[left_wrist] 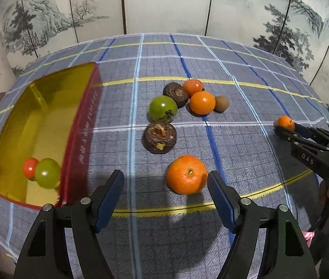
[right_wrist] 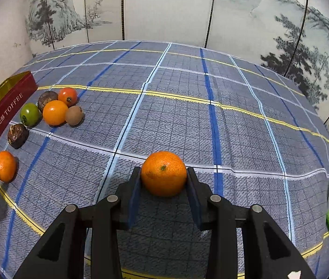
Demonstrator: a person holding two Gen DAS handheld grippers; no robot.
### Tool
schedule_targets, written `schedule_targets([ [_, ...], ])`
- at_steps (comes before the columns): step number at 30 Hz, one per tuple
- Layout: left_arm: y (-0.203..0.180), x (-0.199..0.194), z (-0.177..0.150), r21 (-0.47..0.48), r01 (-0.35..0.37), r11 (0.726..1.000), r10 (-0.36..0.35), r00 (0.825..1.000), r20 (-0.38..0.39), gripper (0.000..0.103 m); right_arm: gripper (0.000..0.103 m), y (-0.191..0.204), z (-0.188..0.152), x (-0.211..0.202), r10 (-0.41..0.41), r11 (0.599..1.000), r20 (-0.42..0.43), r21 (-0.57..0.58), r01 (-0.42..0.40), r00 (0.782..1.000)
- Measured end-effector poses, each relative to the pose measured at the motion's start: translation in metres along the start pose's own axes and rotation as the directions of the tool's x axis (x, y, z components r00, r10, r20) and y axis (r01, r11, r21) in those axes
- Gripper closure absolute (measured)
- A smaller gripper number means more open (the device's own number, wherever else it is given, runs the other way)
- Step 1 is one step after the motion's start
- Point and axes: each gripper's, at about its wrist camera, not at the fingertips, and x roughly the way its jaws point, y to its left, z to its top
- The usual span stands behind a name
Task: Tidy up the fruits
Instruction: 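Close the left gripper around the tangerine and lift it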
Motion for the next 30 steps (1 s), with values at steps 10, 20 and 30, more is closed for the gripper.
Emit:
schedule_targets([
  [10,-0.007,0.025,0.006,0.003,0.009,1.000,-0.008,0.999,-0.034,0.033,0.068,-0.005,-0.001,0.000,0.029,0.999,-0.005,0.028,-0.029,1.000],
  [20,-0.011,0.028,0.002,0.017,0.055,0.998,-0.054,0.998,-0.038,0.056,0.068,-0.006,-0.001,0.001,0.027,0.999,-0.005,0.026,-0.027,1.000],
  [30,-0.002,0.023,0.000,-0.006,0.038,0.999,-0.039,0.999,-0.033,0.061,0.068,-0.006,-0.001,0.001,0.025,0.999,-0.005,0.025,-0.025,1.000],
])
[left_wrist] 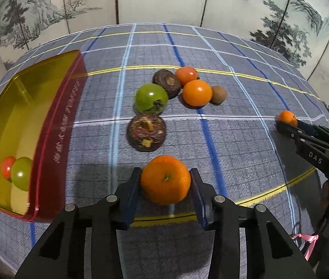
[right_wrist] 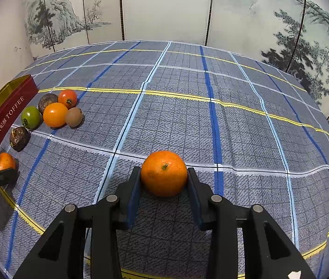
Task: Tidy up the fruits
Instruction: 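Close the left gripper around the tangerine and lift it, then carry the tangerine into the tin with the left gripper while the right gripper holds its tangerine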
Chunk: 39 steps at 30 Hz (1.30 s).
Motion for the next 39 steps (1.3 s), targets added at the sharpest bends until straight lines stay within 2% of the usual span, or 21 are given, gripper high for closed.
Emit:
schedule_targets([
  [11,0.030,-0.039,0.008,-0.037,-0.009,0.999,0.012,0.997,0.079,0.061,0.068,0.000,0.000,0.000,-0.001,1.000,0.000,0.000,0.001,1.000],
  [17,0.074,-0.071,0.022,-0.088,-0.081,0.993,0.094,0.983,0.159,0.061,0.068,0.000,0.000,0.000,-0.001,1.000,0.000,-0.001,0.001,1.000],
  [22,0.121,-0.083,0.030,-0.156,-0.155,0.976,0.182,0.966,0.183,0.061,0.068,0.000,0.000,0.000,-0.002,1.000,0.000,-0.001,0.002,1.000],
  [24,0.140,-0.084,0.029,-0.179,-0.197,0.964,0.229,0.957,0.179,0.061,0.068,0.000,0.000,0.000,-0.001,1.000,0.000,-0.001,0.001,1.000],
  [27,0.161,-0.080,0.026,-0.204,-0.229,0.952,0.262,0.952,0.155,0.061,0.068,0.000,0.000,0.000,-0.002,1.000,0.000,-0.001,0.002,1.000],
  [33,0.193,-0.063,0.014,-0.252,-0.255,0.933,0.286,0.954,0.093,0.061,0.068,0.000,0.000,0.000,-0.001,1.000,0.000,0.000,0.001,1.000],
  [39,0.202,-0.055,0.005,-0.260,-0.273,0.926,0.300,0.951,0.070,0.061,0.068,0.000,0.000,0.000,-0.002,1.000,0.000,-0.002,0.002,1.000],
])
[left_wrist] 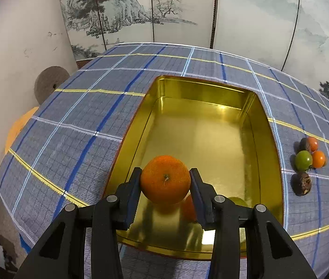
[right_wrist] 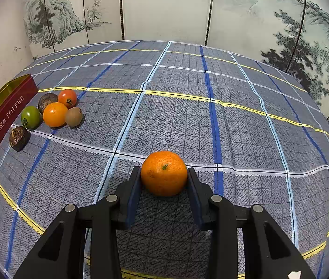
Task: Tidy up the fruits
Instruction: 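Carry the tangerine into the tin with the left gripper while the right gripper holds its tangerine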
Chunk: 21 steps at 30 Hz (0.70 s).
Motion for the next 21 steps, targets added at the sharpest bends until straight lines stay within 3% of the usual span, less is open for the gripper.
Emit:
schedule_targets([
  [21,0.000,0.017,-0.010,0.020,-0.017,1.000,0.018,0.997,-0.069,0.061,0.068,0.000,0.000,0.000,0.000,1.000,0.000,0.000,0.000,1.000],
])
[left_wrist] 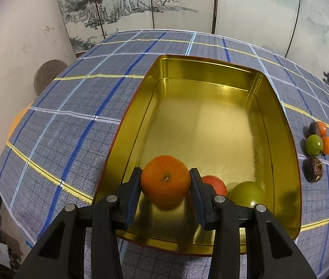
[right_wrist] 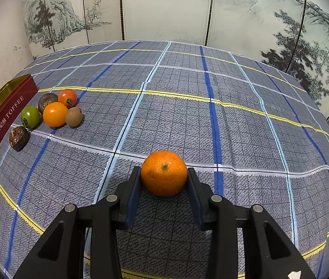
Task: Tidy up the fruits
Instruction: 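Carry the tangerine into the tin with the left gripper while the right gripper holds its tangerine, then open the left gripper to release the tangerine inside the tin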
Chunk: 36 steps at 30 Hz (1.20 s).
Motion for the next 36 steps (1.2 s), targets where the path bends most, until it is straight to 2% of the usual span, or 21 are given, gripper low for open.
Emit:
schedule_targets([
  [23,0.000,0.003,-0.004,0.035,-0.029,0.999,0.029,0.999,-0.014,0.060,0.068,0.000,0.000,0.000,-0.001,1.000,0.000,0.000,0.001,1.000],
  [28,0.000,-0.004,-0.002,0.043,-0.037,0.998,0.036,0.999,0.017,0.052,0.068,0.000,0.000,0.000,-0.001,1.000,0.000,-0.001,0.001,1.000],
  [36,-0.007,-0.017,-0.001,0.069,-0.045,0.997,0.041,0.998,0.057,0.051,0.068,0.000,0.000,0.000,-0.001,1.000,0.000,-0.001,0.001,1.000],
])
